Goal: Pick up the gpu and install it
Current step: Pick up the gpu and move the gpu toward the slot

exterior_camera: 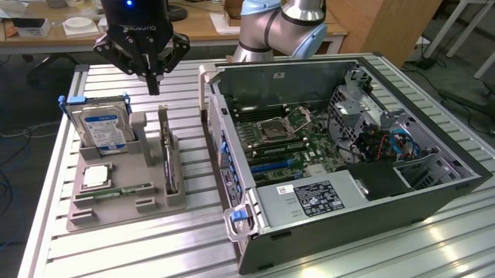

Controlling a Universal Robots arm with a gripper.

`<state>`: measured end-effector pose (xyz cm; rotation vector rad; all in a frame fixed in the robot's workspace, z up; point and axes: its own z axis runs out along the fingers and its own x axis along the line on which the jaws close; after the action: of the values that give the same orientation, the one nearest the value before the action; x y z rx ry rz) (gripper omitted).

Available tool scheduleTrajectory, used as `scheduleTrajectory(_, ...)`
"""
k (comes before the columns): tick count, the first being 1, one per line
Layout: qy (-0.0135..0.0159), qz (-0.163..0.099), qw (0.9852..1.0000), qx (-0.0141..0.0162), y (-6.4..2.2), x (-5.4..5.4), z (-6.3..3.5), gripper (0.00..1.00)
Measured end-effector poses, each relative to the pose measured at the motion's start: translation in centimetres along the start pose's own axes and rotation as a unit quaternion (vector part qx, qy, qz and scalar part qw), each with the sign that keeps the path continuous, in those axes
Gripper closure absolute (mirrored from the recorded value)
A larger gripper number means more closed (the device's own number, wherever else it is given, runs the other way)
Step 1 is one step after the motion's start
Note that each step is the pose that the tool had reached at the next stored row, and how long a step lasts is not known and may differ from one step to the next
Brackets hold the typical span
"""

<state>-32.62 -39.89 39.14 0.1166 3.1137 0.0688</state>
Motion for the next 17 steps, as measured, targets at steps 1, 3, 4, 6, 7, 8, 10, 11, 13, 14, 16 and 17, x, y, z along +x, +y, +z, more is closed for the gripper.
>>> scheduleTrajectory(1, 0.0, 0.0, 1.0, 0.0, 0.0, 0.0, 0.0, 0.83)
scheduleTrajectory(3, 0.0, 0.0, 1.0, 0.0, 0.0, 0.0, 0.0, 0.77)
scheduleTrajectory(4, 0.0, 0.0, 1.0, 0.0, 0.0, 0.0, 0.0, 0.71)
scheduleTrajectory(6, 0.0, 0.0, 1.0, 0.0, 0.0, 0.0, 0.0, 0.65)
scheduleTrajectory(7, 0.0, 0.0, 1.0, 0.0, 0.0, 0.0, 0.0, 0.59)
scheduleTrajectory(8, 0.0, 0.0, 1.0, 0.0, -0.01, 0.01, 0.0, 0.53)
scheduleTrajectory(10, -0.0006, 0.0, 1.0, -0.0002, -0.06, 0.17, -0.01, 0.53)
scheduleTrajectory(11, -0.0006, -0.003, 1.0, -0.0002, -0.09, 0.16, -0.01, 0.47)
scheduleTrajectory(13, -0.0005, -0.007, 1.0, -0.0004, -0.13, 0.16, 0.03, 0.47)
scheduleTrajectory(14, -0.0003, -0.01, 0.9999, -0.0005, -0.15, 0.16, 0.05, 0.47)
scheduleTrajectory(16, 0.0, -0.017, 0.9999, -0.0007, -0.2, 0.16, 0.14, 0.47)
scheduleTrajectory(17, 0.0003, -0.022, 0.9998, -0.0008, -0.21, 0.17, 0.25, 0.47)
